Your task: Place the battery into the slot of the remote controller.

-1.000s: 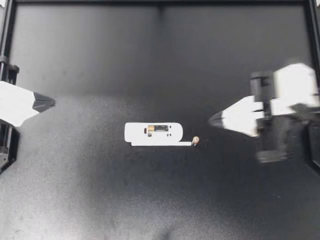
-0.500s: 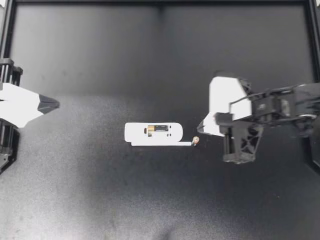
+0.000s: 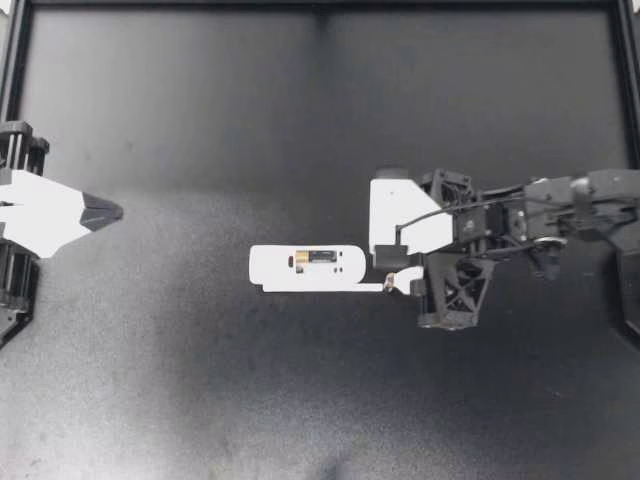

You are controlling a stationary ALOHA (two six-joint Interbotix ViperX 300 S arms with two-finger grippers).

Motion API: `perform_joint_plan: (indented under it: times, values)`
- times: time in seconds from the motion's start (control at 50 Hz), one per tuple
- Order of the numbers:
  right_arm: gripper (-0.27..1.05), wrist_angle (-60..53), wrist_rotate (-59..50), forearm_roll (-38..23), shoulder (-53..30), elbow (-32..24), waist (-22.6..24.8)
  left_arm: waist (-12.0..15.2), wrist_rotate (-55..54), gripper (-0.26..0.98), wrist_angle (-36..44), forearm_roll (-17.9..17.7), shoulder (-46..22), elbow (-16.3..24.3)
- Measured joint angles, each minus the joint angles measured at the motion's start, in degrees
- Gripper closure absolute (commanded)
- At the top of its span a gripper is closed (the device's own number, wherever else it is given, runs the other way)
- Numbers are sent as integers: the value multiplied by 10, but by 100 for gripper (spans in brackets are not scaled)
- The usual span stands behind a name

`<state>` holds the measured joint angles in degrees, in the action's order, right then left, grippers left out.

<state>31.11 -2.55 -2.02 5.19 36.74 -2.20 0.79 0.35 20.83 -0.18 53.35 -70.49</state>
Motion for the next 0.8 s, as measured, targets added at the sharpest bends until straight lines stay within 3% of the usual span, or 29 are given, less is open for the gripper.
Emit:
perform_joint_plan:
  times: [0.8]
  values:
    - [26,-18,3,-10,-79,-2,-1,-1,-5,89,0,0,0,-3]
